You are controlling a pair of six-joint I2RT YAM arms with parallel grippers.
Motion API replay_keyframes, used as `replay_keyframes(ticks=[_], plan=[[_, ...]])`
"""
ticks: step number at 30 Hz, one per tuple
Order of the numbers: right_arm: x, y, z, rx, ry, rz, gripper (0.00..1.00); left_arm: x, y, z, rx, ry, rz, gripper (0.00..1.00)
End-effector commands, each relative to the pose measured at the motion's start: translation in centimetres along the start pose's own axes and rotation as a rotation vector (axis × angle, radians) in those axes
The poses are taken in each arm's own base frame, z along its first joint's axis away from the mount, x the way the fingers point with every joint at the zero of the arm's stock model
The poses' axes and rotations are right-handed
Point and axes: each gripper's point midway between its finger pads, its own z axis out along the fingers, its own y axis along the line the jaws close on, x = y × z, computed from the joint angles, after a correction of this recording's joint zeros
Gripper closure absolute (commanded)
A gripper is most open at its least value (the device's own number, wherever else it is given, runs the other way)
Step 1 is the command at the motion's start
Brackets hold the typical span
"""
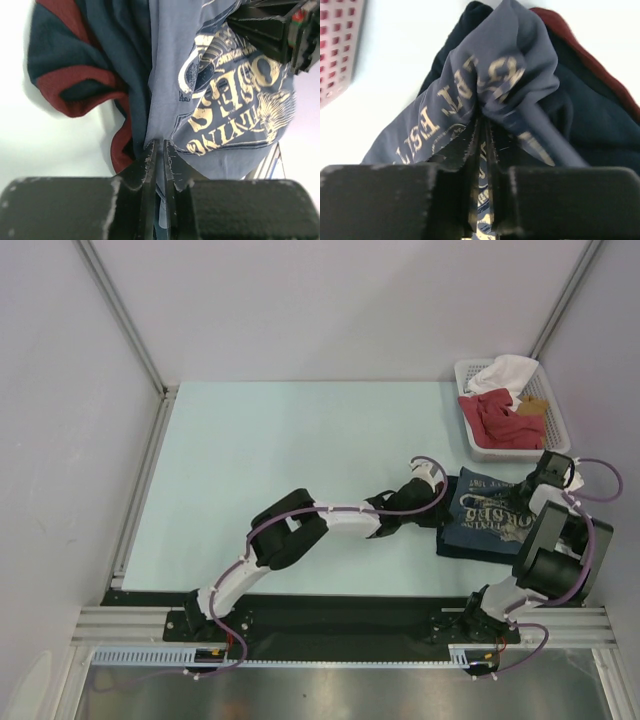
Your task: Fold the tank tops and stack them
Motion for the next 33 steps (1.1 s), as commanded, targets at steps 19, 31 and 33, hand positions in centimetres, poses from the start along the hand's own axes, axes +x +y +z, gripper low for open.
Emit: replay_keyframes(ticks=[19,31,33], plan=[[-0.8,-6.1,-9.8,-0.006,-0.14,0.258,0.98,-9.9,-11.2,2.2,0.233,-0.166,0.124,0.7],[2.6,-13.2,-6.6,0.358,-0.071,0.434,1.0,-9.4,-2.7,6.9,0.13,-0.101,-0.138,0.73],[2.0,-13.2,-7.0,0.348,-0.104,0.43,1.0,-10.7,-1.8,6.5,0.081,-0.13,-0.134,0.73]])
